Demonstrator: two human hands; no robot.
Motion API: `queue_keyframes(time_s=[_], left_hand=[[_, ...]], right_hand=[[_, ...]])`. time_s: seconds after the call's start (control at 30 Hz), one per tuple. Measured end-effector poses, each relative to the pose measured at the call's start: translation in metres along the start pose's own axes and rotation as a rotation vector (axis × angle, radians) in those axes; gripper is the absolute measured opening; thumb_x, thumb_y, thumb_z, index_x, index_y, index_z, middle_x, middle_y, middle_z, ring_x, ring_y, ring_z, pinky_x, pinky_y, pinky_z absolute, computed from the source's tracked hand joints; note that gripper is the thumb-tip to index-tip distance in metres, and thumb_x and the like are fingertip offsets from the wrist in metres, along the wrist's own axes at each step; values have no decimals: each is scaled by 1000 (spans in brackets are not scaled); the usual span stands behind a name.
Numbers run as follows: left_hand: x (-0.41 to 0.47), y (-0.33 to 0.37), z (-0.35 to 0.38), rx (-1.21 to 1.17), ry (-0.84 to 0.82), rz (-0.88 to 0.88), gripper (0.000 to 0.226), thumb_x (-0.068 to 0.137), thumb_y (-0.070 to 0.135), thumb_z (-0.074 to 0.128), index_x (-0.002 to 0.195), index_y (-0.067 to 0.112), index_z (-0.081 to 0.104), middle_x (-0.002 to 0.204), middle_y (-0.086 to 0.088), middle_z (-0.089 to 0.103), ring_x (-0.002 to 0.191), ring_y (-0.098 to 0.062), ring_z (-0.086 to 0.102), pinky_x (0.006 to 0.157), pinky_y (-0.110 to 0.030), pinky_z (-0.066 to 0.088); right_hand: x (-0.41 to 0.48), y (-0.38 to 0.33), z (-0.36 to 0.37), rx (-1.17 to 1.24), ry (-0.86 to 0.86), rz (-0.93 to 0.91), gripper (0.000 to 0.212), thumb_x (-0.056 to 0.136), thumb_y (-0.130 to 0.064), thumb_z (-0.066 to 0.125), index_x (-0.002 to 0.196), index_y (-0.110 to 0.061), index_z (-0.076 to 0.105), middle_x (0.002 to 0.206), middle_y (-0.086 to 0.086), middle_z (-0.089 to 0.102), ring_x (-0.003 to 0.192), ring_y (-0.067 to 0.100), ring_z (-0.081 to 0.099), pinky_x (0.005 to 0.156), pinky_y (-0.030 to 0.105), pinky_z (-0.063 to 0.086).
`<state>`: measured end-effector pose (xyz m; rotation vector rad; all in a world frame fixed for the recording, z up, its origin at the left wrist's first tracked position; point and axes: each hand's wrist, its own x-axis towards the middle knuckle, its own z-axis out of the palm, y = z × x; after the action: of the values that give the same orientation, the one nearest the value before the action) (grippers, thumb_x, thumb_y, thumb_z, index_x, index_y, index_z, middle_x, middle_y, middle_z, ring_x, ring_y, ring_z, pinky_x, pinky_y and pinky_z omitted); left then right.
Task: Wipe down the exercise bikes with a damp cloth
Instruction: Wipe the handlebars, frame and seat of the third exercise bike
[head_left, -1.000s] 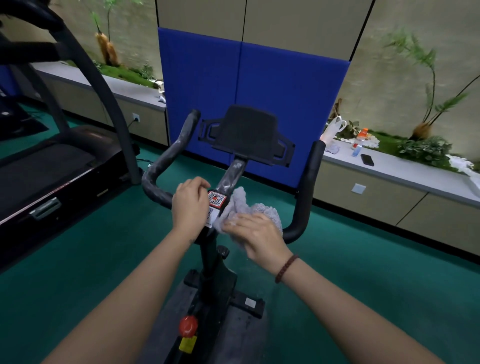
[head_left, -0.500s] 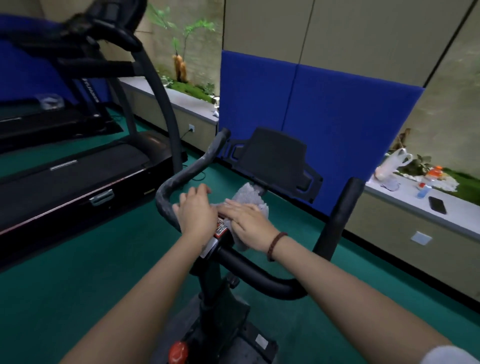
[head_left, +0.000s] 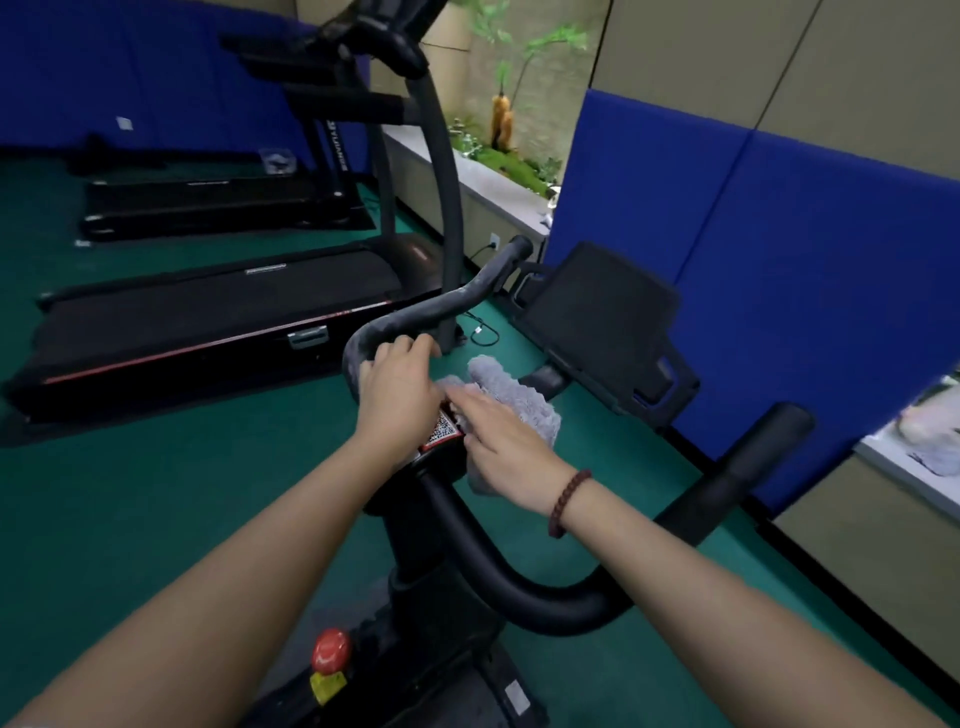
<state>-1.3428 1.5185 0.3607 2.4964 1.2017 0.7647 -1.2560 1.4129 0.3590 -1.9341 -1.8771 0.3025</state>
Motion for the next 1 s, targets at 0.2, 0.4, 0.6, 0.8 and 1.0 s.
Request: queue_keyframes(time_s=[0.2, 0.4, 0.6, 0.8, 1.0], left_hand=[[-1, 1, 1, -3, 51, -61, 33, 83, 3, 43, 114, 13, 52, 120, -10, 54, 117, -28, 41, 95, -40, 27], [-2, 0, 2, -11, 47, -89, 35, 82, 1, 41, 113, 13, 53, 119, -9, 54, 116, -27, 41, 92, -39, 27], [-3, 0, 3, -16, 40, -79, 35, 81, 1, 40, 111, 15, 53, 116, -7, 54, 112, -26, 42, 88, -38, 25], [4, -2, 6, -29, 45, -80, 35, 81, 1, 39, 110, 15, 54, 116, -6, 54, 112, -25, 42, 89, -39, 25], [4, -5, 9, -79, 67, -72, 31, 81, 1, 41, 105, 15, 56, 114, -5, 55, 113, -24, 42, 89, -37, 25]], right_hand=[[21, 11, -11, -56, -2, 79, 39, 98, -18, 33, 136, -10, 33, 148, 10, 33, 126, 28, 43, 102, 33, 33], [39, 10, -9, -270, -100, 179, 38, 100, -27, 26, 110, -9, 57, 139, 8, 47, 141, 21, 21, 114, 38, 8], [-2, 18, -23, -232, -168, -8, 44, 100, -22, 26, 142, -14, 32, 150, 4, 30, 141, 16, 21, 116, 31, 14], [12, 19, -18, -221, -38, -42, 32, 99, -24, 27, 110, -15, 56, 123, 4, 58, 117, 20, 48, 102, 34, 33], [44, 12, -9, -415, -12, 108, 36, 96, -35, 27, 75, -19, 52, 101, 14, 66, 96, 32, 57, 81, 38, 35]])
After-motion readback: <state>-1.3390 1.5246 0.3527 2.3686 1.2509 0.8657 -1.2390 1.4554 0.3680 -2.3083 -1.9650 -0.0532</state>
